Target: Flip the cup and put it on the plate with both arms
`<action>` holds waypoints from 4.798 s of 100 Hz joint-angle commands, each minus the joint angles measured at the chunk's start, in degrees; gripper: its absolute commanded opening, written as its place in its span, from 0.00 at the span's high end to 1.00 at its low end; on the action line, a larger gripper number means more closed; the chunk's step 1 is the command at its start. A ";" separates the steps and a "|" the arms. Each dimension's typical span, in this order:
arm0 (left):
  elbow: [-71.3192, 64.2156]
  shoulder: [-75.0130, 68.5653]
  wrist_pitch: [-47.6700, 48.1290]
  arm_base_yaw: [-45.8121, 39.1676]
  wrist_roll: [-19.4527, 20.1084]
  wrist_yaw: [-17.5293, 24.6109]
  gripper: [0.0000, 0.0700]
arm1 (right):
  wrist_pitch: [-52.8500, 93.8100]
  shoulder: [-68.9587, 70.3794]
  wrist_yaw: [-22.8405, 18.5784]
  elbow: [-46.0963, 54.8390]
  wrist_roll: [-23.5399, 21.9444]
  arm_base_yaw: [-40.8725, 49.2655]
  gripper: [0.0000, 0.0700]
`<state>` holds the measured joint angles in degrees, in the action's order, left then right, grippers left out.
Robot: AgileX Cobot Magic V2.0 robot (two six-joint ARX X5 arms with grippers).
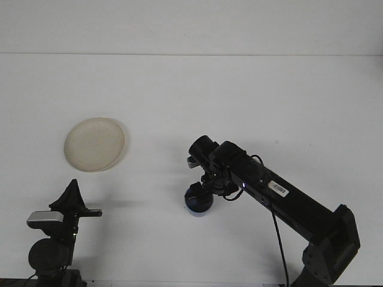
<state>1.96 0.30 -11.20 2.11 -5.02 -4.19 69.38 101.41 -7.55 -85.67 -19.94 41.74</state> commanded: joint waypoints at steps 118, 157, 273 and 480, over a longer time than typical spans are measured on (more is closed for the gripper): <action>-1.11 -0.11 -0.85 -0.07 0.90 -0.09 0.98 | -0.11 -27.93 0.00 3.54 17.27 -36.28 0.48; -1.11 -0.11 -0.85 -0.07 0.90 -0.09 0.98 | -20.17 -50.97 0.07 28.50 15.21 -39.45 0.48; -1.11 -0.11 -0.85 -0.07 0.90 -0.09 0.98 | -46.29 -78.55 3.06 51.91 18.12 -39.45 0.48; 61.13 43.25 59.54 -0.07 -2.14 -0.04 0.98 | -46.69 -78.60 3.08 51.91 18.25 -39.45 0.48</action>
<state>61.93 43.75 48.66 2.11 -6.98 -4.19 23.42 22.74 -4.45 -33.06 -1.89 2.20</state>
